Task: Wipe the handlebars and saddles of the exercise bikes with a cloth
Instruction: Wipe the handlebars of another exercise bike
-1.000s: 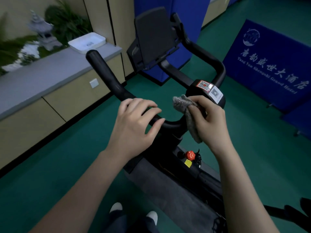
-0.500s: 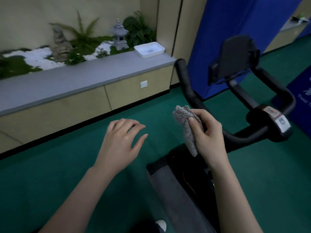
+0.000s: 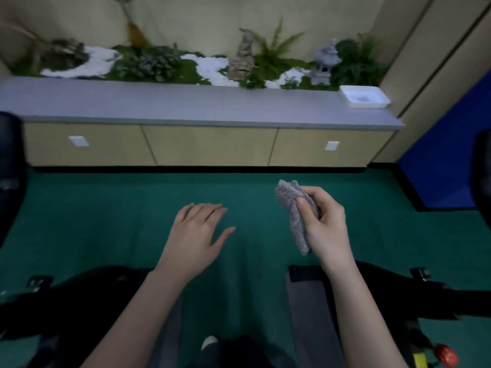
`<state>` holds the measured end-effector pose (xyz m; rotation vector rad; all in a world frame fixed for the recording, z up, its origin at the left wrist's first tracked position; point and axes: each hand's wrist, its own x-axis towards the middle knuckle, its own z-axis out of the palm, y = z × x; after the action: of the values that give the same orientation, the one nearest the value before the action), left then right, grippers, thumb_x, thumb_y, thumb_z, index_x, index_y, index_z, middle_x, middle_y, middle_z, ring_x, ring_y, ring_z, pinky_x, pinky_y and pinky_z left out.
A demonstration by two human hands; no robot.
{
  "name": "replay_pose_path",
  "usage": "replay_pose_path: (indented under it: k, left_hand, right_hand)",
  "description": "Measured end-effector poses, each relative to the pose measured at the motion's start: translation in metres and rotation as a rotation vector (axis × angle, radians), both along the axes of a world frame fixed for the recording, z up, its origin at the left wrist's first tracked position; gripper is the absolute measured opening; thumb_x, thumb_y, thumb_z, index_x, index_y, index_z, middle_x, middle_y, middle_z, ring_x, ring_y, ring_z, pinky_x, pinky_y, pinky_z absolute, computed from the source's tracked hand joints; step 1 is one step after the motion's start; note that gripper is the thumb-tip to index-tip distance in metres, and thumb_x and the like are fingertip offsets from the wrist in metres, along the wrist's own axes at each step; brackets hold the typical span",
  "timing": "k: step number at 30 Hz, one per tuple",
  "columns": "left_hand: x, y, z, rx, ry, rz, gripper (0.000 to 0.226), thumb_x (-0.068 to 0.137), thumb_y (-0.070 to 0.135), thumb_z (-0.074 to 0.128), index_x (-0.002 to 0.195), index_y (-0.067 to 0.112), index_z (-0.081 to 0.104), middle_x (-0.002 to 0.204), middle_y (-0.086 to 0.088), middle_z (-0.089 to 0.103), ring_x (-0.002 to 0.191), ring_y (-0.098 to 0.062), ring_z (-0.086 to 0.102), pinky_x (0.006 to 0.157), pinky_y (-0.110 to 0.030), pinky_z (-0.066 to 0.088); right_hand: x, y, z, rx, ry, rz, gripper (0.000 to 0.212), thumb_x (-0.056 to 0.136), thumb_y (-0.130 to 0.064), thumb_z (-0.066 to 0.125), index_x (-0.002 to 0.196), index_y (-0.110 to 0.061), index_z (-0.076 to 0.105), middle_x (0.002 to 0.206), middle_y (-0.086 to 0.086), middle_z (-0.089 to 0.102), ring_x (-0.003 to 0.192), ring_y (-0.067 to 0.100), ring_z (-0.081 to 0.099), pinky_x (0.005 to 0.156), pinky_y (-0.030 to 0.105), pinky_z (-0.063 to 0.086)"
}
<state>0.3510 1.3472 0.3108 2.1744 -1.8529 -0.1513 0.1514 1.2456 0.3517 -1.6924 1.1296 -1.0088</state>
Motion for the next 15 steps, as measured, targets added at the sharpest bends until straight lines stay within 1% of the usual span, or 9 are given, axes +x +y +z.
replay_pose_path:
  k: [2, 5, 10, 13, 15]
  left_hand:
    - [0.017, 0.022, -0.005, 0.009, 0.006, 0.072, 0.049, 0.094, 0.047, 0.050, 0.129, 0.014, 0.058, 0.131, 0.000, 0.059, 0.123, -0.019, 0.052, 0.112, -0.040, 0.029]
    - [0.033, 0.051, -0.006, 0.010, 0.023, 0.167, 0.049, 0.094, 0.046, 0.050, 0.131, 0.015, 0.057, 0.133, 0.001, 0.057, 0.127, -0.018, 0.049, 0.113, -0.039, 0.027]
    - [0.048, 0.086, -0.005, -0.029, 0.028, 0.329, 0.046, 0.092, 0.044, 0.055, 0.125, 0.013, 0.061, 0.127, -0.001, 0.061, 0.121, -0.020, 0.055, 0.109, -0.040, 0.034]
    - [0.055, 0.108, -0.002, -0.052, 0.030, 0.461, 0.045, 0.093, 0.044, 0.055, 0.126, 0.014, 0.061, 0.127, 0.001, 0.062, 0.121, -0.019, 0.054, 0.108, -0.038, 0.033]
    - [0.057, 0.121, 0.001, -0.078, 0.029, 0.543, 0.044, 0.092, 0.042, 0.058, 0.125, 0.014, 0.062, 0.125, 0.001, 0.062, 0.119, -0.019, 0.055, 0.107, -0.037, 0.034]
  right_hand:
    - [0.028, 0.012, -0.004, 0.019, 0.002, 0.065, 0.018, 0.092, -0.005, 0.055, 0.094, -0.019, 0.066, 0.085, -0.013, 0.067, 0.078, -0.001, 0.060, 0.073, 0.017, 0.044]
    - [0.063, 0.027, -0.008, 0.046, 0.018, 0.161, 0.017, 0.092, -0.005, 0.056, 0.094, -0.018, 0.066, 0.086, -0.012, 0.067, 0.080, 0.001, 0.061, 0.076, 0.020, 0.046]
    - [0.107, 0.038, -0.008, 0.053, 0.027, 0.324, 0.018, 0.091, -0.004, 0.056, 0.094, -0.018, 0.066, 0.089, -0.008, 0.069, 0.084, 0.009, 0.063, 0.079, 0.026, 0.048]
    - [0.131, 0.041, -0.009, 0.064, 0.019, 0.445, 0.019, 0.092, -0.004, 0.055, 0.093, -0.019, 0.066, 0.088, -0.007, 0.069, 0.083, 0.009, 0.063, 0.077, 0.026, 0.048]
    - [0.143, 0.044, -0.011, 0.079, 0.018, 0.526, 0.019, 0.092, -0.004, 0.055, 0.092, -0.021, 0.066, 0.089, -0.008, 0.069, 0.084, 0.008, 0.063, 0.078, 0.025, 0.048]
